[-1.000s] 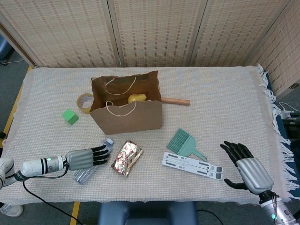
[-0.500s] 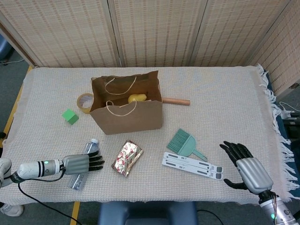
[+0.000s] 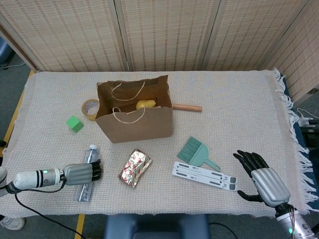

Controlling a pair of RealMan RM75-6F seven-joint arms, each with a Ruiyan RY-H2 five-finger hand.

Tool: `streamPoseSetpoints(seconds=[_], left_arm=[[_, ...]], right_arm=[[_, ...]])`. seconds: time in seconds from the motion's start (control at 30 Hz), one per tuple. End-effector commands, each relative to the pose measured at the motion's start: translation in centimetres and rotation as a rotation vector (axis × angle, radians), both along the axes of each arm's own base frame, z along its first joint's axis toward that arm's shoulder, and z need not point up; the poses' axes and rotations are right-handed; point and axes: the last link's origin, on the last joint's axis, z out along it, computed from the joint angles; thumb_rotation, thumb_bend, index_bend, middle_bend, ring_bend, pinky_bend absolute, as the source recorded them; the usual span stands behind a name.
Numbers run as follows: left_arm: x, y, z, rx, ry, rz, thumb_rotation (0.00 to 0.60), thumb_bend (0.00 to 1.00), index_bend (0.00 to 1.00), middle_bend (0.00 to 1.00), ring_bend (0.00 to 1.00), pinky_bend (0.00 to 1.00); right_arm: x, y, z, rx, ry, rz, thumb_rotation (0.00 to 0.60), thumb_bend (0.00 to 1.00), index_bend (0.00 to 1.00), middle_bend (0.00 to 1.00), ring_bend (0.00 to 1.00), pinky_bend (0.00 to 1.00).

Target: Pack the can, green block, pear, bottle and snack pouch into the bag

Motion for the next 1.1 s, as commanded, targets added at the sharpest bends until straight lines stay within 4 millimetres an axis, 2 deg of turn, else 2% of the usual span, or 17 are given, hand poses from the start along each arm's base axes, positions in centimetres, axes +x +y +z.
streamPoseSetpoints(seconds=[0.03,0.17,0.43,0.53,0.67,0.77,0.87,1.0,1.1], left_arm=[[1.1,1.3,2.2,0.095,-0.036,-0.005,0.6,0.71,0.6,0.64,0.62,0.75],[2.0,2.6,5.0,0.254,-0.15,0.065,0.6,0.71,0.6,0.64,0.62,0.75],[3.9,4.8,10.7,0.591,-0.519,0.213,0.6,0.72,0.61,0.65,0.63,0.75],[4.3,5.4,12.2,0.712,-0.726,0.323,0.6,0.72,0.61,0.65,0.63,0.75],[5.5,6.0,13.1,0.79,-1.053,0.502,0.6,0.71,0.6,0.65,0.63,0.75],[7.0,6.1,13.0,0.767,-1.31,0.658,0.6,0.71,0.6,0.65,0.63,0.75],[9.2,6.1,12.6,0.669,-1.537,0.806,0.6,0.71,0.6,0.65,0.63,0.75],[13.1,5.5,12.0,0.43,-1.803,0.995,0.6,0.71,0.6,0.65,0.63,0.75],[15.9,4.9,11.5,0.267,-1.897,1.089,0.6,0.71,0.6,0.66,0.63,0.75]], right_arm=[[0.0,0.1,0.1,-0.002,-0.002,0.004,0.6,0.1,0.0,0.0,0.0,0.0],[0.2,0.2,0.3,-0.004,-0.007,0.012,0.6,0.1,0.0,0.0,0.0,0.0],[0.4,0.5,0.3,-0.002,-0.007,0.024,0.6,0.1,0.0,0.0,0.0,0.0],[0.5,0.6,0.4,-0.003,-0.008,0.027,0.6,0.1,0.0,0.0,0.0,0.0],[0.5,0.7,0.3,-0.001,-0.009,0.029,0.6,0.1,0.0,0.0,0.0,0.0],[0.5,0.7,0.2,0.004,-0.005,0.032,0.6,0.1,0.0,0.0,0.0,0.0],[0.5,0.7,0.2,0.006,-0.003,0.032,0.6,0.1,0.0,0.0,0.0,0.0],[0.5,0.7,0.2,0.004,-0.004,0.031,0.6,0.1,0.0,0.0,0.0,0.0],[0.5,0.7,0.1,0.008,-0.002,0.031,0.6,0.1,0.0,0.0,0.0,0.0]])
